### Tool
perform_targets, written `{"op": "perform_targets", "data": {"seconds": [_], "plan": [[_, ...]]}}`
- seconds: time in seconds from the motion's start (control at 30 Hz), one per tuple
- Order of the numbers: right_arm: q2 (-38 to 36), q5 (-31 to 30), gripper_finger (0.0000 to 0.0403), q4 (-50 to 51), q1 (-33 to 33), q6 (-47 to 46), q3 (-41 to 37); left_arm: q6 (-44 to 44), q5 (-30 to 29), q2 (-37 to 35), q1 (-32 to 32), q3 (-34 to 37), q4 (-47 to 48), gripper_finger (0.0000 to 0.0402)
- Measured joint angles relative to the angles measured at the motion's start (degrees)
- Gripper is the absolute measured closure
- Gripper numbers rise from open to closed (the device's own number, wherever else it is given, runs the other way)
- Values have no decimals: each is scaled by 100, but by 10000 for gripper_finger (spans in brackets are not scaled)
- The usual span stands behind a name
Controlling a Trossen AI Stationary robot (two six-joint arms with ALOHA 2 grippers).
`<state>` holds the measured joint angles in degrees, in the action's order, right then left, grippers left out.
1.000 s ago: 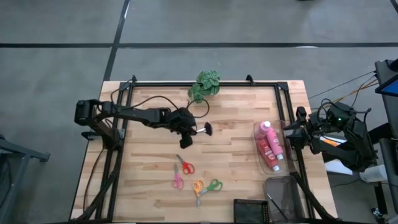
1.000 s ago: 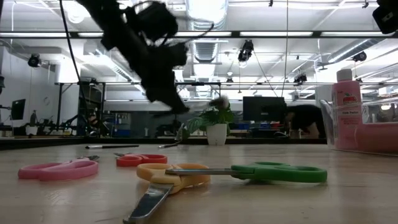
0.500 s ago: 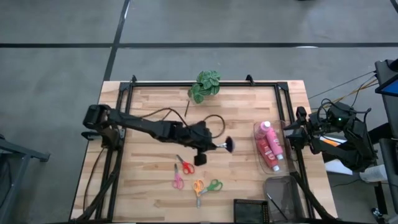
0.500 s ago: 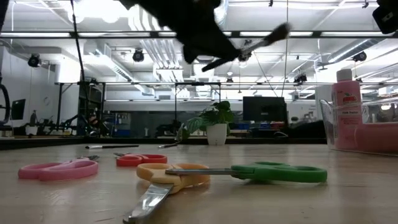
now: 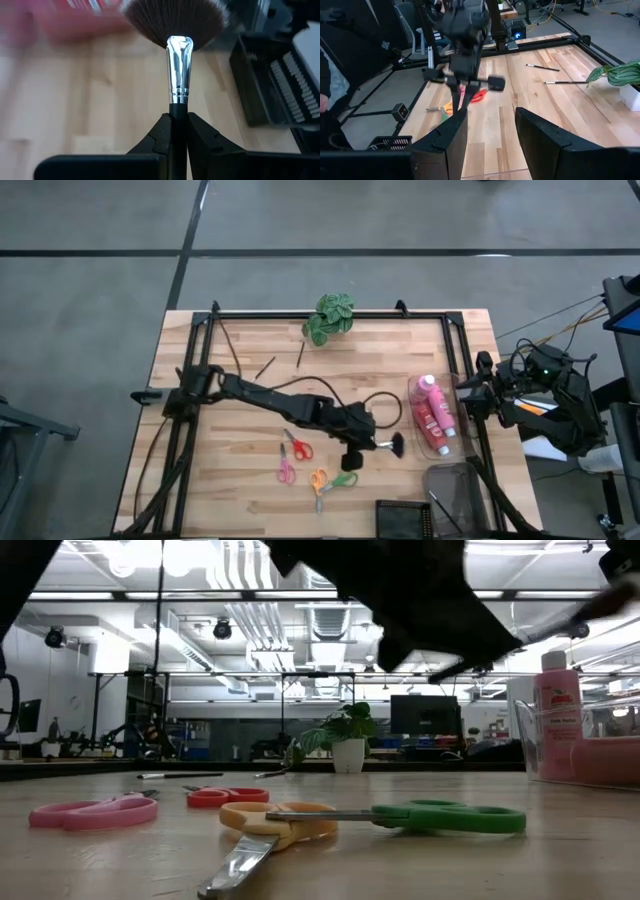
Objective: Pick & Place Paint Supplies
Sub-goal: Put the black paint brush into the gray bin
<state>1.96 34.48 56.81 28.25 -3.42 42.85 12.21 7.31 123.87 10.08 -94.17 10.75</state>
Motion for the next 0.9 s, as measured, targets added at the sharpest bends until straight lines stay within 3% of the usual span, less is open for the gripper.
{"op": "perform_targets", "data": {"seconds": [0.3,0.9], "plan": [[0,-2,241,-4,2,-2,0,184,769,806,34,-503,29,371],[0,0,241,-2,0,0,0,133,857,1107,4,-489,113,370]]}}
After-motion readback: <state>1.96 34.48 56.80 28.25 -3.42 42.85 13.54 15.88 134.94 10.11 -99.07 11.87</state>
